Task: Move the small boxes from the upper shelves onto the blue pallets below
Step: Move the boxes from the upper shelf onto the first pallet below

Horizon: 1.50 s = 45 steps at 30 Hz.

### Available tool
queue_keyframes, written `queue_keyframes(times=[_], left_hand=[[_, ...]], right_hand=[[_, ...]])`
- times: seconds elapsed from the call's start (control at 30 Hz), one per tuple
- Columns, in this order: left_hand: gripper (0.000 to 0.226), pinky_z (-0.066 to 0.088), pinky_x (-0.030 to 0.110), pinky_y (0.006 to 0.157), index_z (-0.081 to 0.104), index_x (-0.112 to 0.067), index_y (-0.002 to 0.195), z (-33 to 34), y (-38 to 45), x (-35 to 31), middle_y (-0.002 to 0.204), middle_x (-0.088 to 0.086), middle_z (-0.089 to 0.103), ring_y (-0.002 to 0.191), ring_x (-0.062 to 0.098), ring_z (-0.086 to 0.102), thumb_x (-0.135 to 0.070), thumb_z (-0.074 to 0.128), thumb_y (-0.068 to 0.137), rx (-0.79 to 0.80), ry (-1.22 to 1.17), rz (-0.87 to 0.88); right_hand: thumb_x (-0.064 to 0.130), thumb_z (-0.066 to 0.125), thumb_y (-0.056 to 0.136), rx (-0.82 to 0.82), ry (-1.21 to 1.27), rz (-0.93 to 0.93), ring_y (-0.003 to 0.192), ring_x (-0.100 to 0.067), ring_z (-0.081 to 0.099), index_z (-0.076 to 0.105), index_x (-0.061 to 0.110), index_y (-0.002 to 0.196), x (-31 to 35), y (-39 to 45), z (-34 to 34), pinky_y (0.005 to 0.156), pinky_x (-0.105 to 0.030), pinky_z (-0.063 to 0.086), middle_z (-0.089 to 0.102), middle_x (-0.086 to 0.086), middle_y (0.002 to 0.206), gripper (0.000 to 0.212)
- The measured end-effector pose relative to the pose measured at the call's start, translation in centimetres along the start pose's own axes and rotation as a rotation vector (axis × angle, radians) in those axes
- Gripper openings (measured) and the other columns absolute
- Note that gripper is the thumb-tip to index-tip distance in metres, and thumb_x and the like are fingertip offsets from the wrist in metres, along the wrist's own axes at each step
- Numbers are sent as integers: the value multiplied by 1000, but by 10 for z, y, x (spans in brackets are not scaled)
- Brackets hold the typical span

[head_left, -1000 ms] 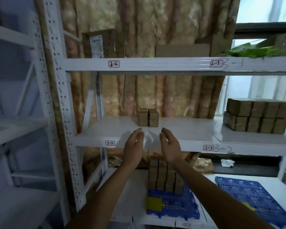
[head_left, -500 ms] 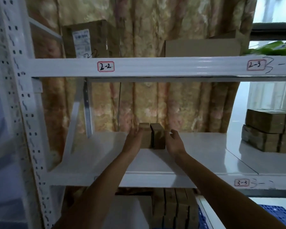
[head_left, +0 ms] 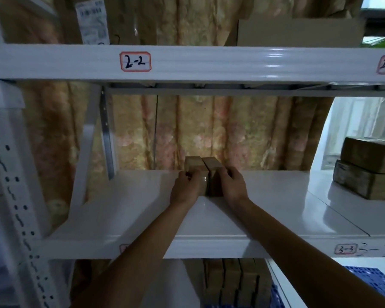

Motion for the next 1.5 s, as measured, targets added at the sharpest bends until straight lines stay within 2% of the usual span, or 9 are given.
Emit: queue_keyframes(times=[0.17, 0.33, 0.43, 0.8, 0.97, 1.07, 1.2, 1.3, 1.5], left_hand=[[61, 49, 49, 104, 53, -22, 140, -4, -9, 0, 132, 5, 63, 115, 28, 61, -63, 45, 96, 8, -29, 14], [51, 51, 44, 99, 58, -26, 131, -10, -46, -26, 120, -1, 66, 108, 23, 63, -60, 48, 94, -16, -93, 90], [34, 49, 38, 85, 56, -32, 116, -11, -84, -41, 106, -7, 64, 93, 11, 60, -58, 49, 96, -14, -115, 113], [29, 39, 28, 64, 56, -33, 108, 5, -269, -51, 100, -11, 63, 89, 7, 58, -58, 49, 95, -33, -132, 118], [36, 46, 29, 71, 60, -30, 120, 27, -338, -12, 109, -8, 68, 96, 9, 63, -53, 56, 92, -57, -206, 157], [33, 47, 25, 77, 55, -29, 130, 43, -368, 24, 116, -14, 60, 101, 3, 60, -43, 59, 100, -34, -250, 133], [39, 51, 38, 92, 45, -35, 136, 67, -390, 81, 121, -14, 55, 113, 15, 58, -46, 59, 100, 43, -255, -23], [33, 53, 33, 83, 52, -31, 130, 82, -393, 115, 122, -7, 60, 106, 12, 62, -42, 61, 100, 36, -250, -78], [43, 54, 43, 98, 59, -31, 131, 100, -372, 170, 123, -8, 67, 107, 14, 64, -51, 61, 93, 57, -155, -178]], right_hand=[[41, 51, 104, 13, 21, -2, 107, -25, 66, 65, 25, 122, 10, -17, -8, 97, -43, 54, 72, -8, 121, 28], [47, 51, 104, 5, 19, -57, 115, -26, 65, 62, 21, 136, 35, -45, -33, 100, -46, 54, 69, -5, 127, 43], [47, 51, 104, 6, 48, -97, 111, -24, 66, 61, 21, 138, 50, -72, -54, 88, -38, 54, 69, -2, 124, 44], [42, 53, 105, 0, 144, -149, 106, -17, 68, 62, 23, 130, 70, -236, -151, 91, -38, 58, 71, 4, 116, 33], [43, 63, 99, 2, 224, -119, 108, -6, 69, 64, 26, 131, 32, -311, -183, 88, -27, 58, 73, 8, 118, 36], [34, 66, 101, 15, 256, -76, 115, -13, 68, 66, 27, 130, 0, -344, -190, 96, -35, 58, 72, 5, 123, 30], [28, 68, 100, 8, 210, -33, 111, -1, 65, 66, 28, 131, -41, -374, -194, 81, -12, 54, 70, 10, 124, 32], [26, 69, 99, 43, 188, 12, 105, 6, 66, 67, 29, 127, -76, -384, -186, 78, -7, 52, 71, 13, 120, 28], [26, 66, 102, 32, 200, 161, 105, -8, 71, 69, 29, 122, -154, -373, -163, 80, -18, 59, 75, 7, 115, 21]])
Point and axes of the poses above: each hand's wrist, its own y-axis towards the middle knuckle, its own z-axis out of the palm, x = y × z, the point moved 8 cm from there along y, towards the middle knuckle
